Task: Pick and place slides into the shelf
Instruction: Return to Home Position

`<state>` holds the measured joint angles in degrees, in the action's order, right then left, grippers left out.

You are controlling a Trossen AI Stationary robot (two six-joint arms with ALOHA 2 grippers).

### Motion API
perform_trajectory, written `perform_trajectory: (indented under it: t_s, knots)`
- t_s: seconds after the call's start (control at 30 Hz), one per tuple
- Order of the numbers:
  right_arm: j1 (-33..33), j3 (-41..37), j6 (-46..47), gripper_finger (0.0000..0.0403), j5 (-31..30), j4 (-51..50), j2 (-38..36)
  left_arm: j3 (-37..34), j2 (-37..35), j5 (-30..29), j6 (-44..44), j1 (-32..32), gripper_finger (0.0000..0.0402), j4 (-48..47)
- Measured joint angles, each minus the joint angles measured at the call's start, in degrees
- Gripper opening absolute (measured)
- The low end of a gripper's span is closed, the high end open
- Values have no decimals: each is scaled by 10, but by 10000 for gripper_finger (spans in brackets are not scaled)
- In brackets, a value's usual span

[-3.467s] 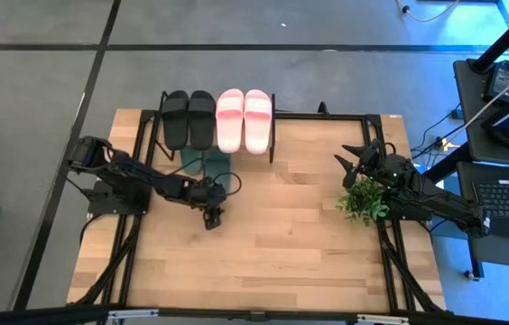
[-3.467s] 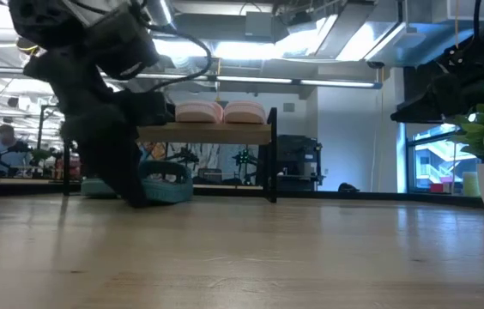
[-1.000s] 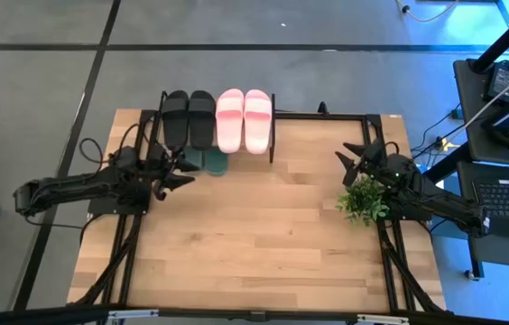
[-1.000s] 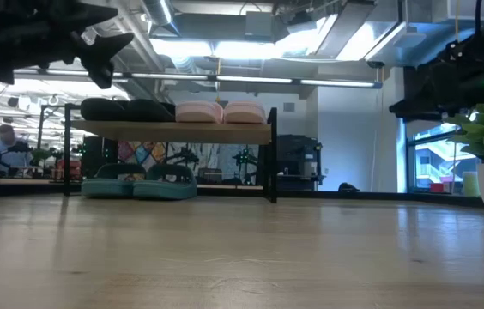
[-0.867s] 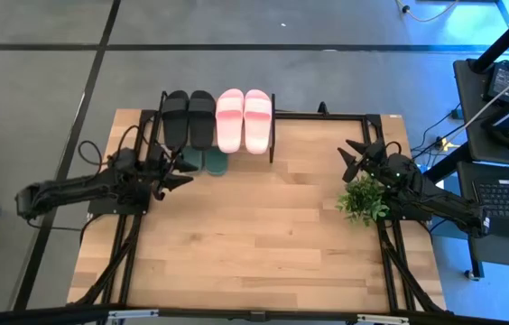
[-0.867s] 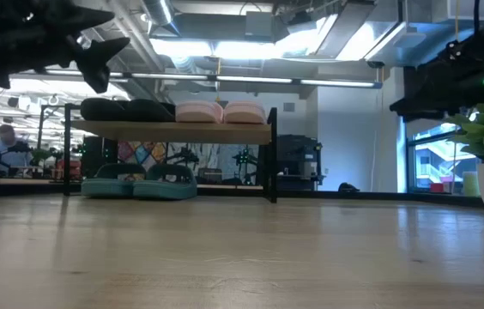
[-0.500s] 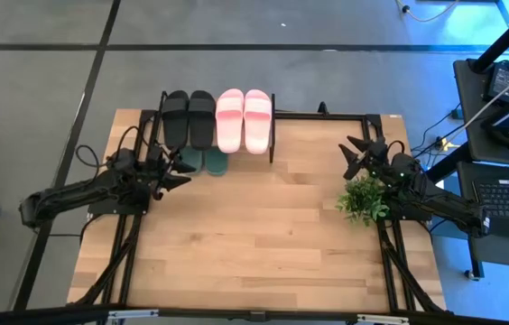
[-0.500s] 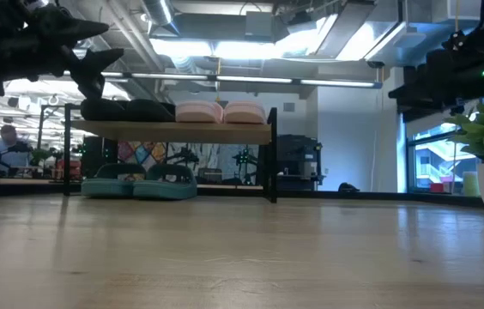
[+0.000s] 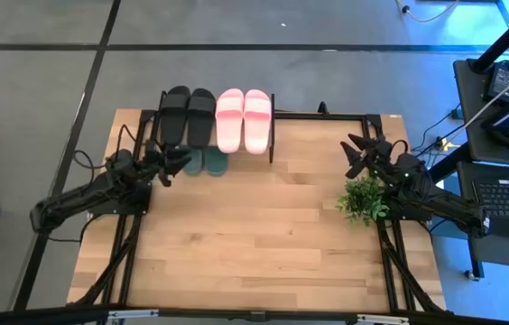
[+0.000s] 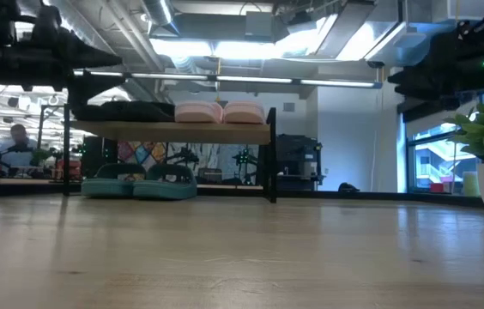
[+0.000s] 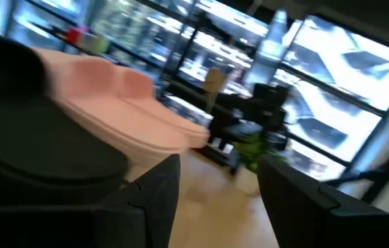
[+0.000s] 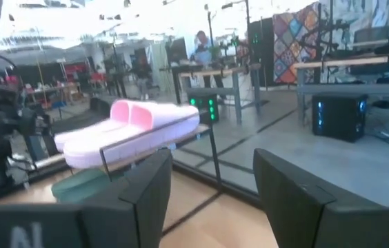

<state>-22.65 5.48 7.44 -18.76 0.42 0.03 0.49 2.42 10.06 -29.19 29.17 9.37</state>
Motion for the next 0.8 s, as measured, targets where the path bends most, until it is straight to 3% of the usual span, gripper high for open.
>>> perform_trajectory:
  t_s: [0.17, 0.4, 0.8]
  knots:
    - [0, 0, -2, 206, 1, 12, 0, 0, 0, -85, 35, -46, 186, -15]
    - [0, 0, -5, 206, 6, 11, 0, 0, 2, -157, 44, -112, 186, -84]
    - [0, 0, -20, 206, 6, 8, 0, 0, 24, -166, 79, -149, 186, -82]
